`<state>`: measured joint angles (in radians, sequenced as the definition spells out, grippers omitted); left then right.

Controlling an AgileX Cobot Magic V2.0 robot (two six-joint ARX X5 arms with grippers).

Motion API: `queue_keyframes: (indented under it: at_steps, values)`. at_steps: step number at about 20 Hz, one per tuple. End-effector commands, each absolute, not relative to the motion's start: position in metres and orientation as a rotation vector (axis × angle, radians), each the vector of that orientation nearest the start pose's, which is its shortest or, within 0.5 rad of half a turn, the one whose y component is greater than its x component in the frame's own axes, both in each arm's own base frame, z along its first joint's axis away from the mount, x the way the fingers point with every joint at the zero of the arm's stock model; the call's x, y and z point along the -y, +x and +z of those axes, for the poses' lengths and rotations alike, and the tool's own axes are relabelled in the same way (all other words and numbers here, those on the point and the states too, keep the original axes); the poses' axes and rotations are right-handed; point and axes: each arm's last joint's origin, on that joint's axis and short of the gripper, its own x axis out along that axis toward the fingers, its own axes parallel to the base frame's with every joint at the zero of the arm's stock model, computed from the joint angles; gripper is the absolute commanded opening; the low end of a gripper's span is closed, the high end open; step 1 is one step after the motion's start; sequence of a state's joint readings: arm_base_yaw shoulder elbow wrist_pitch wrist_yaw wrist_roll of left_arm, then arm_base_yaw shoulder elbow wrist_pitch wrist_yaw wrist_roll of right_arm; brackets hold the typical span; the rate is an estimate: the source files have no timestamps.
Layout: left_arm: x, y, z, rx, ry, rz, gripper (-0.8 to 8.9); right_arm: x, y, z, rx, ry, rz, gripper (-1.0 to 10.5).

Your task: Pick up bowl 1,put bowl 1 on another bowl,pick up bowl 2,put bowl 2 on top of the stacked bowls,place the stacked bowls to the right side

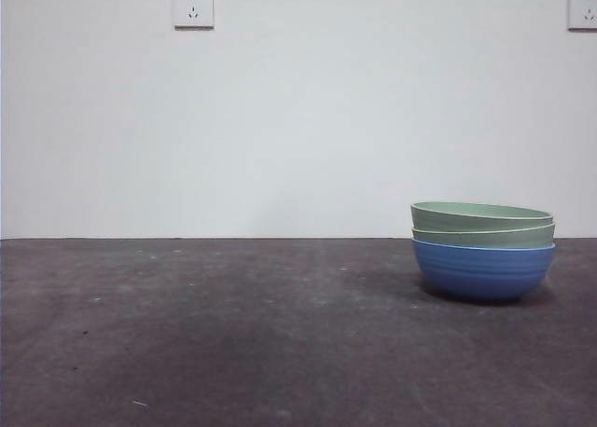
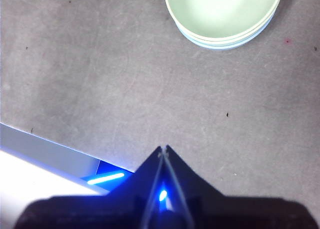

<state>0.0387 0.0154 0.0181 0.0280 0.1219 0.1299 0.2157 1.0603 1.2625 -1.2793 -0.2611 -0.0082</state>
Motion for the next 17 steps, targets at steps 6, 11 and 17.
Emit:
queue_keyframes:
  at_steps: [6,11,17]
  values:
    - [0.0,0.096,0.147,-0.178,0.001,-0.094,-0.03,-0.043,0.159,0.357,-1.081,0.011,0.436,0.0]
    - [0.0,0.096,0.148,-0.172,-0.048,-0.086,-0.03,-0.043,0.159,0.358,-1.079,0.01,0.435,0.0]
    - [0.0,0.096,0.148,-0.172,-0.048,-0.087,-0.03,-0.043,0.16,0.358,-1.078,0.009,0.434,0.0]
